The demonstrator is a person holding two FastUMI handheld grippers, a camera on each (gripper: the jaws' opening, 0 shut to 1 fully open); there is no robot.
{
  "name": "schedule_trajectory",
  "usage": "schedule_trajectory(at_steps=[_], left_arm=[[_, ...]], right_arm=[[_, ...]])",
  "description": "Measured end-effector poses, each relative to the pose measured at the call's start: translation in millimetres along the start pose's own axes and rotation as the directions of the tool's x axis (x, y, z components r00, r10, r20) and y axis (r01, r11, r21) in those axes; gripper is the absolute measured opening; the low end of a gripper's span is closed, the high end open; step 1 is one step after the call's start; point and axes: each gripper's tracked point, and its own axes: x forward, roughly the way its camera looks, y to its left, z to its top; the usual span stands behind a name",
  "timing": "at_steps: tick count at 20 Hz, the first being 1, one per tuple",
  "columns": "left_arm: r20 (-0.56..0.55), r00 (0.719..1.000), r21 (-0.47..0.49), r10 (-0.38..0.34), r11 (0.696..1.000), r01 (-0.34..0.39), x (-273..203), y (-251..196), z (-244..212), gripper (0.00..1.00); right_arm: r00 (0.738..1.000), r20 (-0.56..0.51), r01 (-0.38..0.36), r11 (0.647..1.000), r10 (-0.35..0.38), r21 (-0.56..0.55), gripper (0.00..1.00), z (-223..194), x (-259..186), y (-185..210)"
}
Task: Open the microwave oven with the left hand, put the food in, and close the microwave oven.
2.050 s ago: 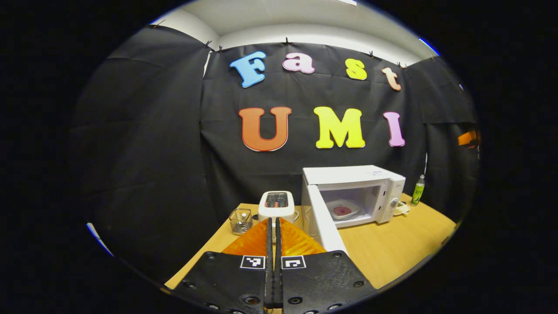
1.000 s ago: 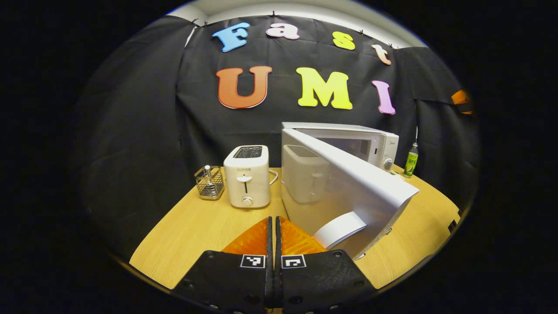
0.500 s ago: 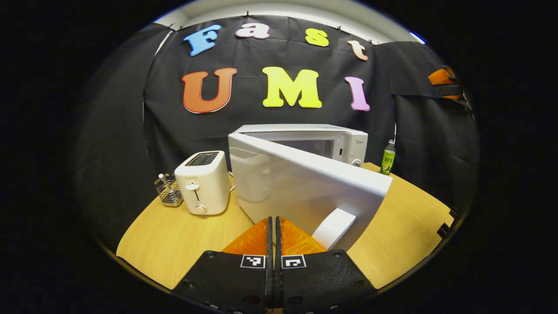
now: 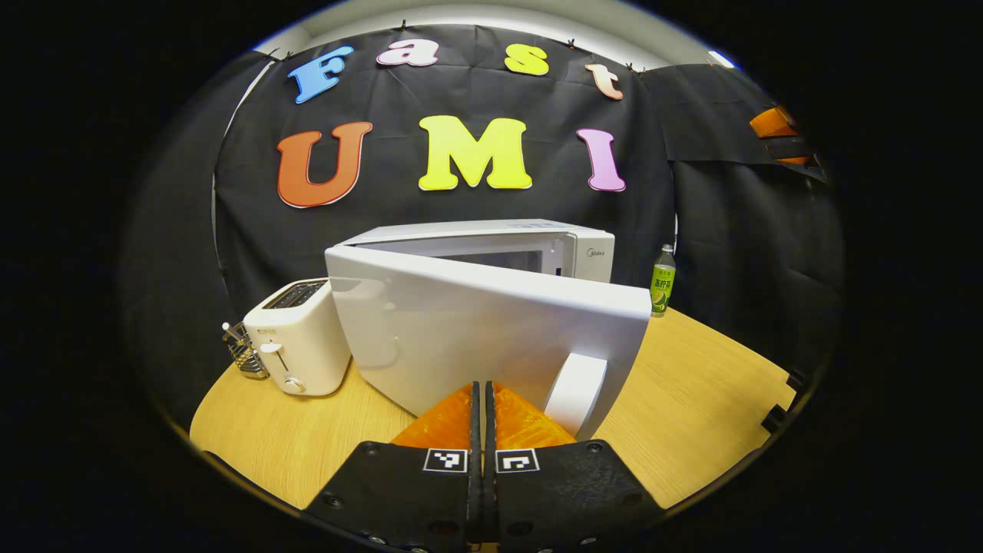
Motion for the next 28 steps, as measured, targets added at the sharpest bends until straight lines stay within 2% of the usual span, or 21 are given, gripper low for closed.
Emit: schedule_trajectory(at_steps=[1,3,4,15,16,17,18,19,20,21,22,23,24,25,26,27,28], left_arm=[[-0.002,1.0,0.005,0.005,1.0,-0.005,7,-4,2,0.0],[0.0,1.0,0.012,0.004,1.0,-0.004,19,-9,8,0.0],[0.001,1.0,0.012,0.002,1.0,-0.002,26,-13,11,0.0],[0.01,0.999,0.057,-0.033,0.998,0.032,120,-63,43,0.0],[0.013,1.0,0.068,-0.024,0.997,0.023,127,-63,46,0.0],[0.014,1.0,0.062,-0.02,0.998,0.019,136,-65,48,0.0],[0.014,1.0,0.042,-0.02,0.999,0.02,145,-66,50,0.0],[0.015,1.0,0.022,-0.016,1.0,0.016,151,-66,52,0.0],[0.014,1.0,0.011,-0.006,1.0,0.006,158,-63,54,0.0],[0.014,1.0,0.006,0.007,1.0,-0.007,163,-60,56,0.0],[0.011,1.0,-0.001,0.019,1.0,-0.019,168,-57,56,0.1],[0.005,1.0,-0.011,0.03,0.999,-0.03,171,-54,56,0.0],[0.008,1.0,-0.019,0.027,0.999,-0.027,172,-53,56,0.0],[0.008,1.0,-0.019,0.027,0.999,-0.027,172,-55,58,0.0],[0.007,0.999,-0.012,0.033,0.999,-0.033,172,-54,58,0.0],[0.003,0.999,-0.003,0.042,0.999,-0.042,172,-54,58,0.0],[-0.001,0.999,0.004,0.049,0.999,-0.049,173,-54,57,0.0]], right_arm=[[1.0,-0.007,-0.003,1.0,0.003,0.003,0.92,-4,0,-2],[1.0,-0.015,0.003,1.0,-0.003,0.0,0.92,-7,-1,-12],[1.0,-0.019,0.008,1.0,-0.008,0.001,1.0,-9,-1,-18],[0.995,-0.065,0.078,0.996,-0.075,0.04,1.0,-30,0,-72],[0.995,-0.067,0.081,0.996,-0.078,0.044,0.92,-32,0,-74],[0.994,-0.072,0.086,0.995,-0.083,0.048,0.92,-34,1,-78],[0.993,-0.077,0.091,0.995,-0.087,0.052,1.0,-36,2,-82],[0.992,-0.082,0.096,0.994,-0.092,0.052,1.0,-39,2,-85],[0.991,-0.088,0.103,0.993,-0.098,0.051,0.92,-41,2,-89],[0.99,-0.092,0.108,0.993,-0.103,0.053,0.92,-43,3,-93],[0.99,-0.096,0.113,0.992,-0.107,0.055,1.0,-44,3,-96],[0.989,-0.098,0.116,0.992,-0.111,0.054,1.0,-45,5,-99],[0.987,-0.106,0.125,0.991,-0.119,0.053,0.92,-47,6,-103],[0.987,-0.111,0.127,0.99,-0.12,0.061,1.0,-49,8,-106],[0.987,-0.113,0.126,0.989,-0.117,0.075,0.92,-49,8,-106],[0.987,-0.115,0.125,0.989,-0.115,0.081,0.92,-49,9,-106],[0.987,-0.115,0.125,0.989,-0.116,0.08,1.0,-49,10,-106]])
